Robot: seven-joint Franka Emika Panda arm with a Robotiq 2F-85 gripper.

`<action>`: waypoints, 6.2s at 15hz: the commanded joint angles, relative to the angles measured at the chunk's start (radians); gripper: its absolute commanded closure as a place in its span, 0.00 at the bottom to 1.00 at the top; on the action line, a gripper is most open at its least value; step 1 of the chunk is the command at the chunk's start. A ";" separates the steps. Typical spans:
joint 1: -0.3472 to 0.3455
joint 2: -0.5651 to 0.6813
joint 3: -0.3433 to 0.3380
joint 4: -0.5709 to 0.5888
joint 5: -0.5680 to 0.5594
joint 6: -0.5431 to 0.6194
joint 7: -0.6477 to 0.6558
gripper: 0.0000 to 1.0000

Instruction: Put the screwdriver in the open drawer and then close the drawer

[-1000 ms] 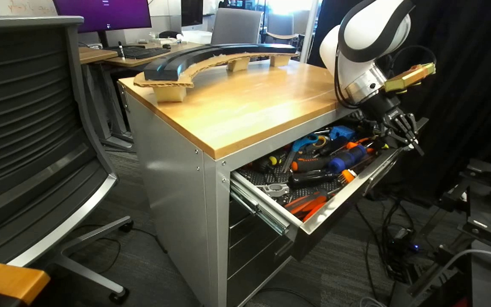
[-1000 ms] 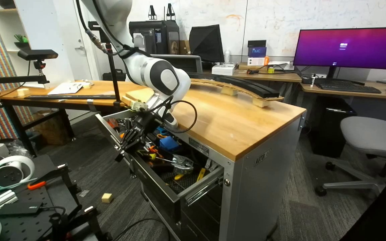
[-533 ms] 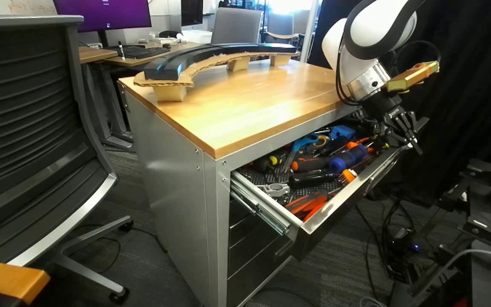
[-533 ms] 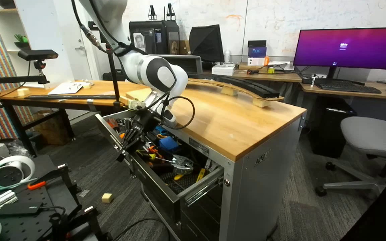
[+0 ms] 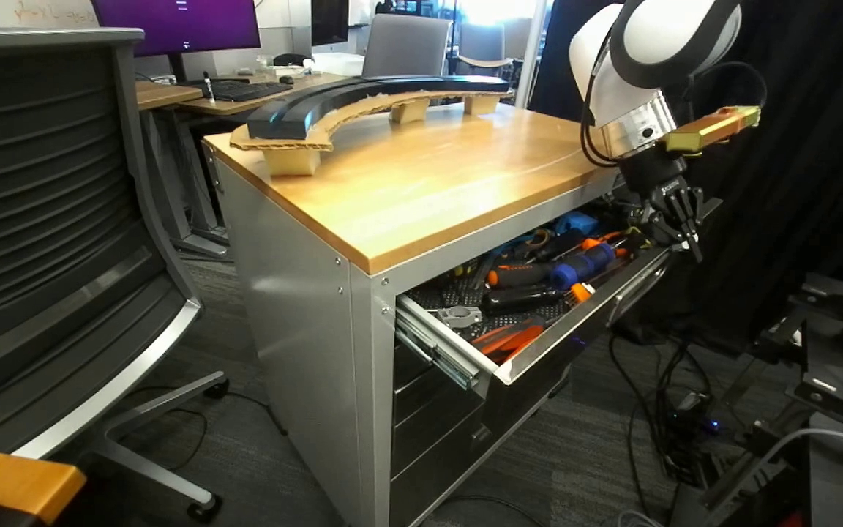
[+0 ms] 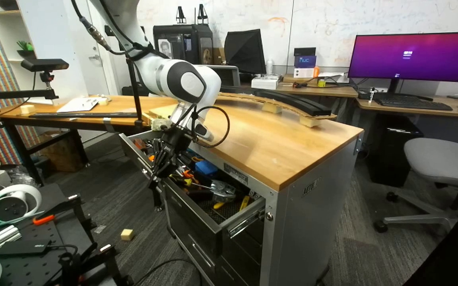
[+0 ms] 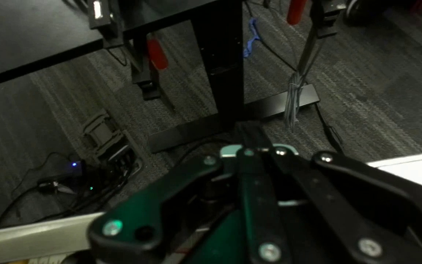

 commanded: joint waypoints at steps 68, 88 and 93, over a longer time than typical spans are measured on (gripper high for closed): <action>0.158 -0.100 -0.230 -0.276 -0.575 1.038 0.556 1.00; 0.565 -0.653 -0.541 -0.453 -0.534 0.624 0.470 0.00; 0.338 -0.649 -0.195 -0.251 -0.225 0.233 0.284 0.00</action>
